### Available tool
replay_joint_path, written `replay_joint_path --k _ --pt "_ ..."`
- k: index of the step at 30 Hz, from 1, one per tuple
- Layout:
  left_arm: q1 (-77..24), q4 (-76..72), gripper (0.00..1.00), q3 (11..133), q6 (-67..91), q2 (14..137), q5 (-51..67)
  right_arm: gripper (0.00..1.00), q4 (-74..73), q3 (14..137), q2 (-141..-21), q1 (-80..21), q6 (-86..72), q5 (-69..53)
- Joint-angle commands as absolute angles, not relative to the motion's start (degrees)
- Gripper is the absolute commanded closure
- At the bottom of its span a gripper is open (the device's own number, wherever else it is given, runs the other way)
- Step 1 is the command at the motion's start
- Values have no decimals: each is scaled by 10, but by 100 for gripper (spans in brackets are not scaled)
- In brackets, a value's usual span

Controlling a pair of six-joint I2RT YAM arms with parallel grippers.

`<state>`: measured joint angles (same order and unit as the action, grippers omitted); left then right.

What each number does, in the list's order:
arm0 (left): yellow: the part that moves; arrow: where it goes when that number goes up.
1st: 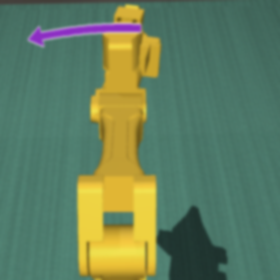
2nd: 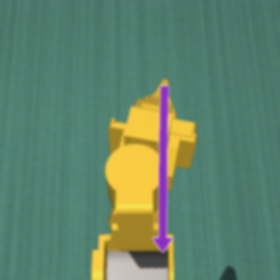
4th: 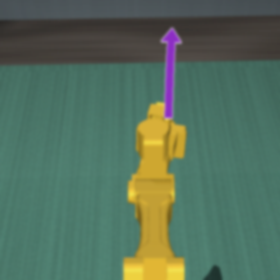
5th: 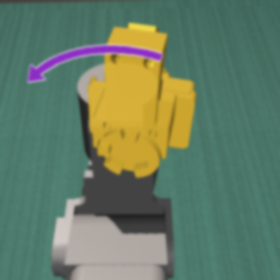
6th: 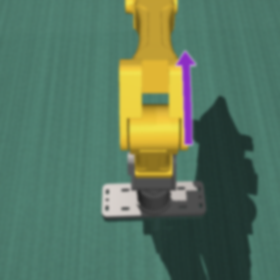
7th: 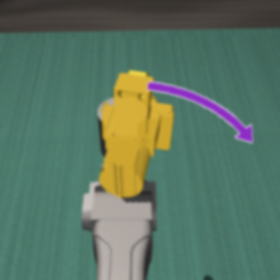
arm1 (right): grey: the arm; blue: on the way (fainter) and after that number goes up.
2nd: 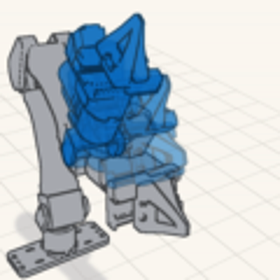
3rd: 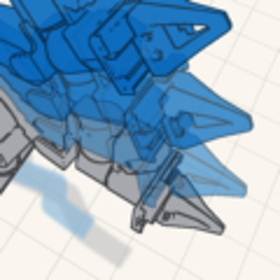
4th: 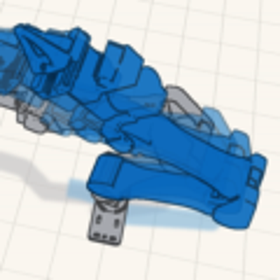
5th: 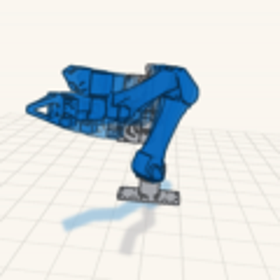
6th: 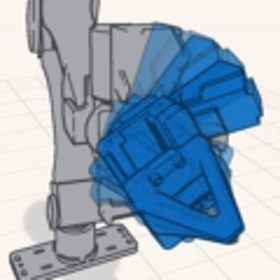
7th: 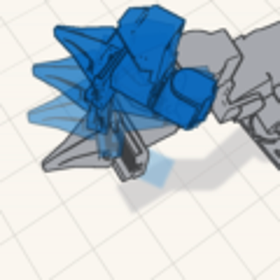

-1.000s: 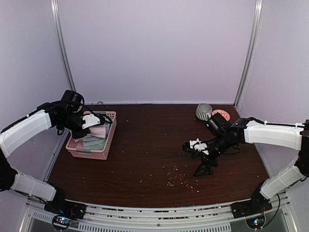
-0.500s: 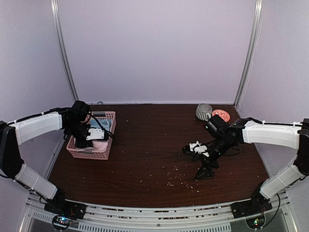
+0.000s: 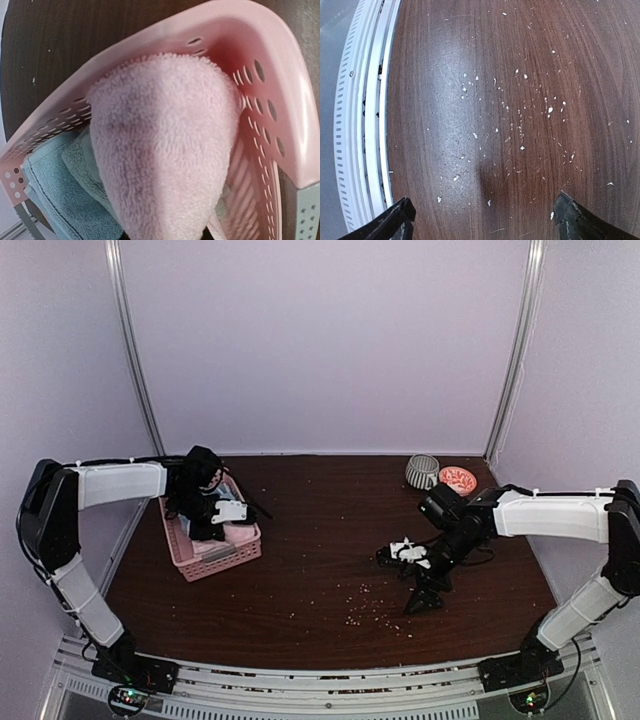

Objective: Roll the towels
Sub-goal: Place the towel in the bin.

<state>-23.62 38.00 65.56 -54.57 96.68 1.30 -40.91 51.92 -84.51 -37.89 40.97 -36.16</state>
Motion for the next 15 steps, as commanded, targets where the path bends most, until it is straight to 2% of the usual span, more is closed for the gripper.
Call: replay_joint_path --k 1,9,15 --pt "-241 319 100 683 -471 968 28 0 -422 526 -856 -379 420 -352" --pt "-300 327 100 623 -381 932 -25 0 -431 531 -873 -379 425 -352" --pt "-321 361 97 646 -271 969 -20 0 -440 536 -888 -383 429 -354"
